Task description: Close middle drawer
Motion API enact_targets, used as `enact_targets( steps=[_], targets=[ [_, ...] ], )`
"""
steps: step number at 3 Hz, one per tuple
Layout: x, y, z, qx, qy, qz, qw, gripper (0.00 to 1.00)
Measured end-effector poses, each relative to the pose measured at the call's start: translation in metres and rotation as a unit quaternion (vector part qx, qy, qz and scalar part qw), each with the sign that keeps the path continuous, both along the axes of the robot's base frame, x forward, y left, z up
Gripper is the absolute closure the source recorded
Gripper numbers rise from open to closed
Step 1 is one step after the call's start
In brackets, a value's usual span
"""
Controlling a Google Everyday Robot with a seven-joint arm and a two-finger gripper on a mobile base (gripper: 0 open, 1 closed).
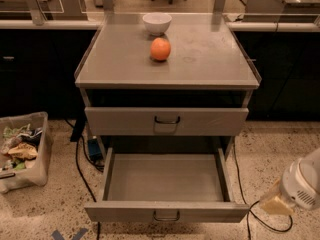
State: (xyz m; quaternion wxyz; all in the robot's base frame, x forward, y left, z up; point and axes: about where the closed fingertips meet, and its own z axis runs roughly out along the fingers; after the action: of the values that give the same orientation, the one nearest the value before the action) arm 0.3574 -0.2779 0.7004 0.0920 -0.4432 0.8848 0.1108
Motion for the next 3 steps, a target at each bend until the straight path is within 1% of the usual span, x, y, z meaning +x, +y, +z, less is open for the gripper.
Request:
enact_targets(
  steps=[1,2,3],
  targets=[
    [-0.031,0.024,-0.048,0.038,0.037,0.006,0.9986,1.00],
    [-0.031,0.024,-0.049,0.038,0.037,0.006,0.9986,1.00],
    [-0.041,0.049,-0.069,0.068,0.044,0.026,0.9964,1.00]
  ],
)
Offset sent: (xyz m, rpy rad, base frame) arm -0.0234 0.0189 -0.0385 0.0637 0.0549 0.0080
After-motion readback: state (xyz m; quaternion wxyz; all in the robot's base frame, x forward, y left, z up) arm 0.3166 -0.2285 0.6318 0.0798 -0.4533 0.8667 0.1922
